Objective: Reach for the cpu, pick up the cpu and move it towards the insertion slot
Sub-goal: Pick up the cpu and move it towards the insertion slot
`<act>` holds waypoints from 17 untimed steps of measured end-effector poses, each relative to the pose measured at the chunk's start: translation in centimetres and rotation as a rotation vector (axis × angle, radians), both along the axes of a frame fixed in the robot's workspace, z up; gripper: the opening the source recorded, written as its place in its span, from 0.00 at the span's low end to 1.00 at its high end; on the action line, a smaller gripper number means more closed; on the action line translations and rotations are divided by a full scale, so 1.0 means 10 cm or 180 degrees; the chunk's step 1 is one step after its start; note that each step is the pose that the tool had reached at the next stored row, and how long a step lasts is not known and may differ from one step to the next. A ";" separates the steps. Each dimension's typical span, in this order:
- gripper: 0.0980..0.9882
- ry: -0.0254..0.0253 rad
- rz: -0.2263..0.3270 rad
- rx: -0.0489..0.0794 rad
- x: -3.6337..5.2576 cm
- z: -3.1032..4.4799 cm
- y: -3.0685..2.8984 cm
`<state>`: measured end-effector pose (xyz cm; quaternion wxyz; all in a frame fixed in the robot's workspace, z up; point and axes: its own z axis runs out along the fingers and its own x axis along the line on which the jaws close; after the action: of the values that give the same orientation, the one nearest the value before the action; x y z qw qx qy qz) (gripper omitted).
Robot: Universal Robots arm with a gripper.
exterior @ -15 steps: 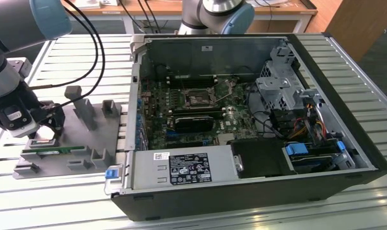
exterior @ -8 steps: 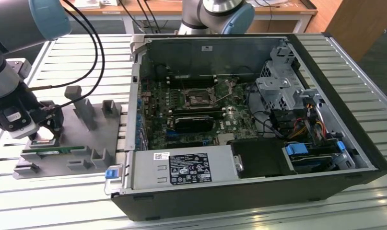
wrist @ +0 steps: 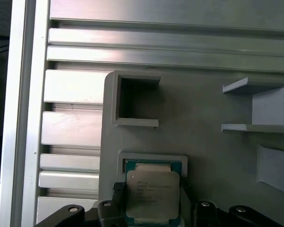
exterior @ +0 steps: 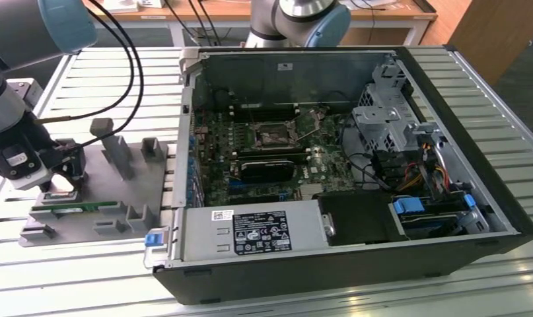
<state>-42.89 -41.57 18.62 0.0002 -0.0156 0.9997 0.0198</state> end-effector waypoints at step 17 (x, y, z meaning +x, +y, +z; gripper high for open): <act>0.50 0.0000 0.0000 0.0002 0.000 0.205 0.001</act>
<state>-42.89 -41.56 20.67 0.0002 -0.0156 0.9997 0.0201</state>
